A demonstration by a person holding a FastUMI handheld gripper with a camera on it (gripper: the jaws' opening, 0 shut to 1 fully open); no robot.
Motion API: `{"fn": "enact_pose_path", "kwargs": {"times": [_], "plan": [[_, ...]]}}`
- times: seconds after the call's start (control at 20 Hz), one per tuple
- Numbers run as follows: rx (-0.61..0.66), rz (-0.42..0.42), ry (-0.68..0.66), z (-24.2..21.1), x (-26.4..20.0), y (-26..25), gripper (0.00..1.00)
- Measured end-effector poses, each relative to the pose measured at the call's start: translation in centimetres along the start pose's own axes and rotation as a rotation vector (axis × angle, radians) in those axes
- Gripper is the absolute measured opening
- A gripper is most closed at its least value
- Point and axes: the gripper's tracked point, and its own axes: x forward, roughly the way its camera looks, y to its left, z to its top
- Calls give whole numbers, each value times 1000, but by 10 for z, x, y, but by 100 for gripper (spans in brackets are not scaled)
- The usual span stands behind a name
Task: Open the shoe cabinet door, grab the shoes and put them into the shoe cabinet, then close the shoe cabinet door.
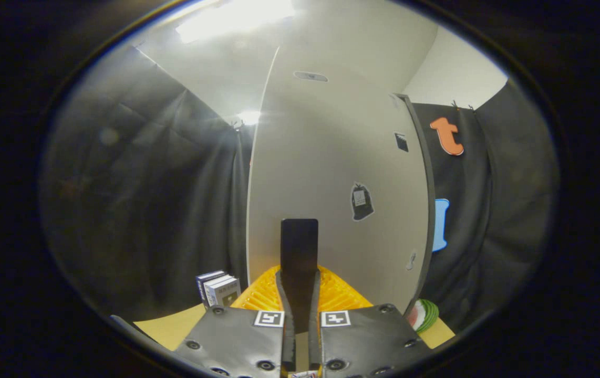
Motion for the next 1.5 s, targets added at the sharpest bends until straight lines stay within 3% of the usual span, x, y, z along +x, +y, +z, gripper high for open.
{"fn": "enact_pose_path", "kwargs": {"times": [0.55, 1.3, 1.5], "plan": [[-5, -53, -13, 11, -56, -59, 11], [-27, -350, 9, 7, -131, -197, 8], [-15, -432, 13, 7, -148, -232, 3]]}}
